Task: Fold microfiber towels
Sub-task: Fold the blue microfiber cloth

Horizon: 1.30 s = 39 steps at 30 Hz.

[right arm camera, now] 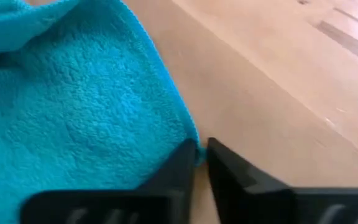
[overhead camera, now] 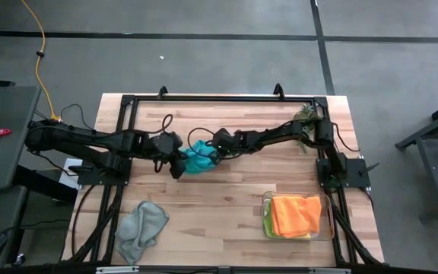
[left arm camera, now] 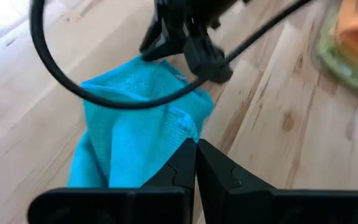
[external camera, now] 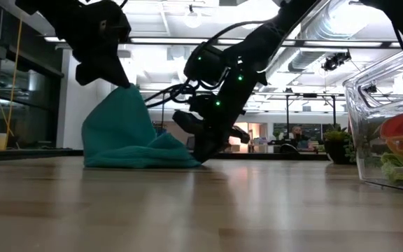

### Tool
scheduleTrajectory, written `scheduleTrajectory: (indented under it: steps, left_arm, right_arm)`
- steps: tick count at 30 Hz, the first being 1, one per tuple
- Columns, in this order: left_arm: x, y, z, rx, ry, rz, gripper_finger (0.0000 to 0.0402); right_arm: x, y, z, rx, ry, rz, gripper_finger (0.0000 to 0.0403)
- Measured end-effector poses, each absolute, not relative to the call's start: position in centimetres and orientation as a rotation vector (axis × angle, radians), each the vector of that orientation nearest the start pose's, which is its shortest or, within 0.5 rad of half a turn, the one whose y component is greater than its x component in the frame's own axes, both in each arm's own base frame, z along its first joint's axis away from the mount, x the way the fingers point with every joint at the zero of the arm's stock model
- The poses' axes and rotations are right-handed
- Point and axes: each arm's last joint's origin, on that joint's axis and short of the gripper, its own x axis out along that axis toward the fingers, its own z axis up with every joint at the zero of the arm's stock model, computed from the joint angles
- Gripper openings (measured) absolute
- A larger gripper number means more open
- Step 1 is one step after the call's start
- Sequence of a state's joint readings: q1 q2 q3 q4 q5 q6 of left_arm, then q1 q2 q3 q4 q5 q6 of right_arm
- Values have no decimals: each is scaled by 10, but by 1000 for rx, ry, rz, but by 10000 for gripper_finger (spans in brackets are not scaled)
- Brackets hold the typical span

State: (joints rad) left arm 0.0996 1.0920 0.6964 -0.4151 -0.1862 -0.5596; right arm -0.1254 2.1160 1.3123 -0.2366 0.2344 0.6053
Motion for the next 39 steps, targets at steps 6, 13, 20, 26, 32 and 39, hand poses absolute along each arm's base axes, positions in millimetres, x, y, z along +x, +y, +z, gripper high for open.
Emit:
scheduleTrajectory:
  steps: [6, 13, 20, 26, 32, 39]
  left_arm:
    - [211, 34, 237, -548, 634, 520, 0]
    - [201, 48, 256, -549, 551, 566, 0]
    - [199, 66, 285, -488, 456, 604, 0]
    - [199, 89, 302, -411, 332, 643, 0]
    - [190, 109, 324, -380, 294, 675, 0]
    - [181, 114, 350, -299, 312, 642, 0]
  right_arm:
    - [403, -55, 125, 480, 1013, -579, 6]
    - [370, -51, 175, 405, 1017, -520, 1]
    - [307, -43, 220, 468, 853, -532, 0]
    - [272, -42, 264, 484, 666, -528, 0]
    - [264, -49, 305, 427, 569, -504, 0]
    - [259, -60, 341, 342, 575, -514, 0]
